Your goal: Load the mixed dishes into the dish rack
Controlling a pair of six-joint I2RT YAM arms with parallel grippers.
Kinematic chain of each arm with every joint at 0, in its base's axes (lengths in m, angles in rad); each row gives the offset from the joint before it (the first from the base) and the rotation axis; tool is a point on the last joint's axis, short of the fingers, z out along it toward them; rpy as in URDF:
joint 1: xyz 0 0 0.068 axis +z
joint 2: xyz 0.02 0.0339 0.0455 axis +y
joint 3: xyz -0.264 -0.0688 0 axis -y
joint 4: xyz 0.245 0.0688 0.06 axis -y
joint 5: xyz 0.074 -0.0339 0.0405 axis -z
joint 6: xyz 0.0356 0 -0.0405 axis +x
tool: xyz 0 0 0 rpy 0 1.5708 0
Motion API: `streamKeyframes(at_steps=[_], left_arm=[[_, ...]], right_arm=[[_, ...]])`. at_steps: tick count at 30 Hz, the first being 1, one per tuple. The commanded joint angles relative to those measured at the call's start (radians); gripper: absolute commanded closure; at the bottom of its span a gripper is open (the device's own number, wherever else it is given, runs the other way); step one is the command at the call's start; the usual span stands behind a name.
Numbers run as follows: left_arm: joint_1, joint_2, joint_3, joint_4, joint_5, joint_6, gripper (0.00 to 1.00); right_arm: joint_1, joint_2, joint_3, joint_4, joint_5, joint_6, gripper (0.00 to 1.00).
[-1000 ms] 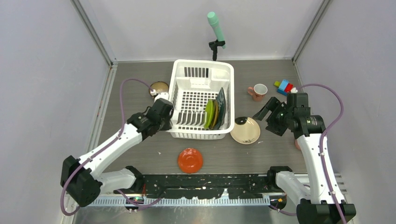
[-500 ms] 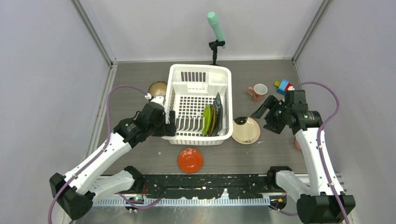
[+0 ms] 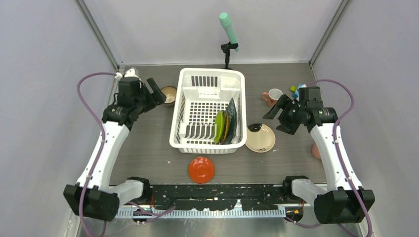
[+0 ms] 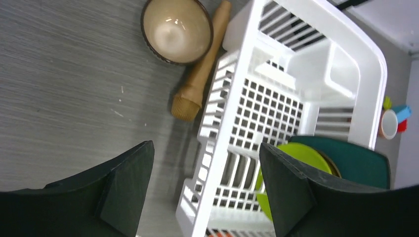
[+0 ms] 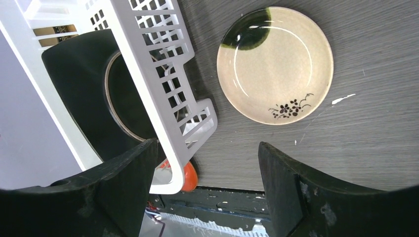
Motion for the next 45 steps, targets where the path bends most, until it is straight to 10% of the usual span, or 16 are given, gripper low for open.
streamKeyframes(at_steps=[1,15,21,27,39,45], left_arm=[[0.11,0.137,-0.017,0.185,0.085,-0.128,0.21],[0.185,0.716,0.114,0.377,-0.036,-0.286,0.18],[0.186,0.812,0.157,0.41,0.02,-0.298,0.36],[0.186,0.756,0.113,0.407,0.0,-0.287,1.0],[0.181,0.308,0.03,0.326,-0.069,-0.192,1.0],[0.176,0.192,-0.013,0.393,0.394,-0.284,1.0]], right_arm=[[-0.003,0.0,0.04,0.059,-0.04,-0.025,0.2],[-0.003,-0.074,0.001,0.133,-0.088,0.052,0.2],[-0.003,-0.076,-0.002,0.094,-0.074,0.027,0.21],[-0.003,-0.069,0.001,0.091,-0.065,0.027,0.21],[-0.003,-0.032,0.175,0.022,-0.097,0.008,0.2],[-0.003,-0.015,0.252,0.123,-0.237,0.044,0.2]])
